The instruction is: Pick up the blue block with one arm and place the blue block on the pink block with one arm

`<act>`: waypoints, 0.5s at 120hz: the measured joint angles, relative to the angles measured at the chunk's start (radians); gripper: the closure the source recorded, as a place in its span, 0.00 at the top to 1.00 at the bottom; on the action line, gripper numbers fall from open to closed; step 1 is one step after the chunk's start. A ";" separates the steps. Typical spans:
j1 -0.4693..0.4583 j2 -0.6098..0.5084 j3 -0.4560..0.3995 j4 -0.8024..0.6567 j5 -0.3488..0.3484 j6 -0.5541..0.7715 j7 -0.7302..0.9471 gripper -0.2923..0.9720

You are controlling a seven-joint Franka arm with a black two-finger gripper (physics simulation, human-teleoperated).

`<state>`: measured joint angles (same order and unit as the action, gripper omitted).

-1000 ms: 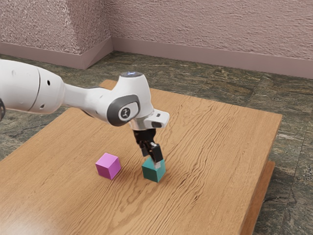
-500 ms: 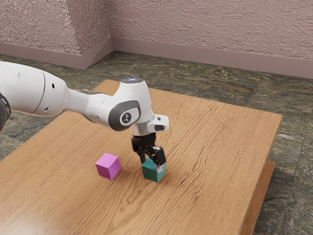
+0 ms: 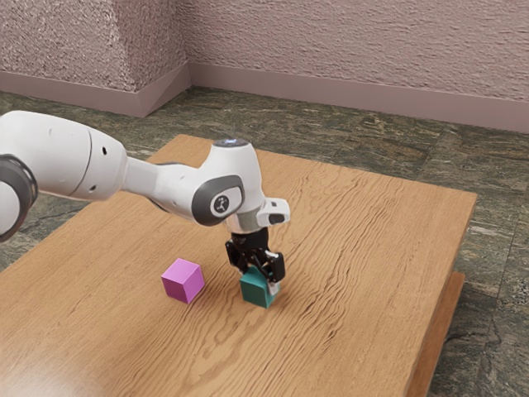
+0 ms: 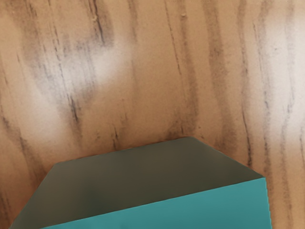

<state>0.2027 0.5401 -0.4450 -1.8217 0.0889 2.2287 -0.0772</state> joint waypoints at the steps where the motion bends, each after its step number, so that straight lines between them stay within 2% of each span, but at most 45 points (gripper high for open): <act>1: -0.001 0.000 0.001 0.001 0.000 0.000 -0.001 0.63; 31: -0.017 0.019 0.018 0.020 0.021 0.000 -0.035 0.60; 60: -0.049 -0.017 0.045 0.017 0.054 -0.021 -0.055 0.55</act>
<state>0.1534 0.5234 -0.4004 -1.8050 0.1425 2.2078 -0.1325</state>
